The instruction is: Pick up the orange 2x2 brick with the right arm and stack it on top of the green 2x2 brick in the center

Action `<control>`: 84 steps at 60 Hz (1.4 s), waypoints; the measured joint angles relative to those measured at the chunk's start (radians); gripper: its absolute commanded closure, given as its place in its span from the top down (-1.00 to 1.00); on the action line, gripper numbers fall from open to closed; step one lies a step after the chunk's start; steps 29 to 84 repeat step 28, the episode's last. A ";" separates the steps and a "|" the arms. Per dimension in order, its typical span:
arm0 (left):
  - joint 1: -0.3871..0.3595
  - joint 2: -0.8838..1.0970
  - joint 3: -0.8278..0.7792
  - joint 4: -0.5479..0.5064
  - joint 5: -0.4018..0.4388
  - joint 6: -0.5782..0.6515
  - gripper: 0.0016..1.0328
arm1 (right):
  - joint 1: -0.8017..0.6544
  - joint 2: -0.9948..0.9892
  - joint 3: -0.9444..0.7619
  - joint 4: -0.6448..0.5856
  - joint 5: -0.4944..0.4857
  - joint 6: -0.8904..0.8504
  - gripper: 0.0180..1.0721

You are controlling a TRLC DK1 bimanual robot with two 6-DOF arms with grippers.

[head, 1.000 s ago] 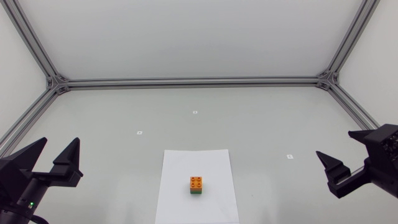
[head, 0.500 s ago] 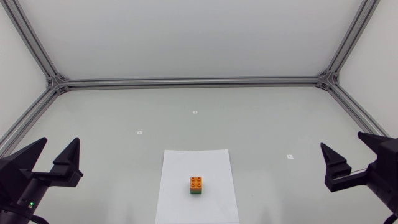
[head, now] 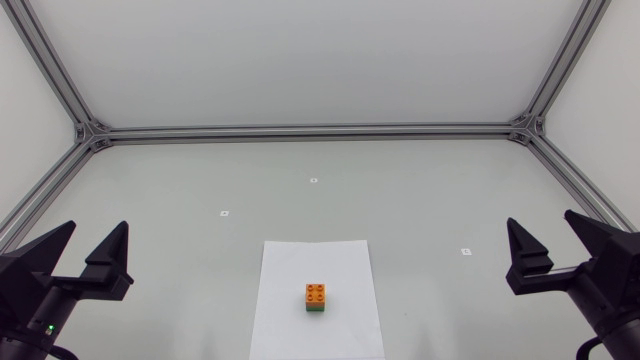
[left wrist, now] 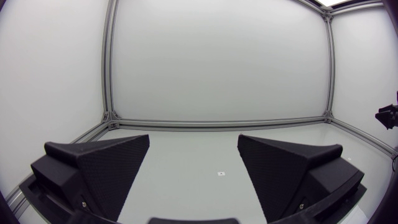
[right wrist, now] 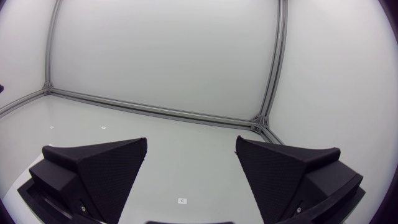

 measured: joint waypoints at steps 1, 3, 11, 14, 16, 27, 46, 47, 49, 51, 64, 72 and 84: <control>0.000 0.000 0.000 0.000 0.000 0.000 0.92 | 0.001 -0.002 -0.006 0.008 0.000 0.006 0.93; 0.000 0.000 0.000 0.000 0.000 0.000 0.92 | 0.001 -0.008 -0.019 0.027 0.000 0.019 0.93; 0.000 0.000 0.000 0.000 0.000 0.000 0.92 | 0.003 -0.028 -0.066 0.092 0.002 0.069 0.93; 0.000 0.000 0.000 0.000 0.000 0.000 0.92 | 0.006 -0.038 -0.087 0.124 0.002 0.092 0.93; 0.000 0.000 0.000 0.000 0.000 0.000 0.92 | 0.007 -0.042 -0.099 0.133 0.002 0.099 0.93; 0.000 0.000 0.000 0.000 0.000 0.000 0.92 | 0.007 -0.046 -0.104 0.140 0.002 0.117 0.93; 0.000 0.000 0.000 0.000 0.000 0.000 0.92 | 0.007 -0.046 -0.104 0.140 0.002 0.117 0.93; 0.000 0.000 0.000 0.000 0.000 0.000 0.92 | 0.007 -0.046 -0.104 0.140 0.002 0.117 0.93; 0.000 0.000 0.000 0.000 0.000 0.000 0.92 | 0.007 -0.046 -0.104 0.140 0.002 0.117 0.93; 0.000 0.000 0.000 0.000 0.000 0.000 0.92 | 0.007 -0.046 -0.104 0.140 0.002 0.117 0.93; 0.000 0.000 0.000 0.000 0.000 0.000 0.92 | 0.007 -0.046 -0.104 0.140 0.002 0.117 0.93; 0.000 0.000 0.000 0.000 0.000 0.000 0.92 | 0.007 -0.046 -0.104 0.140 0.002 0.117 0.93; 0.000 0.000 0.000 0.000 0.000 0.000 0.92 | 0.007 -0.046 -0.104 0.140 0.002 0.117 0.93</control>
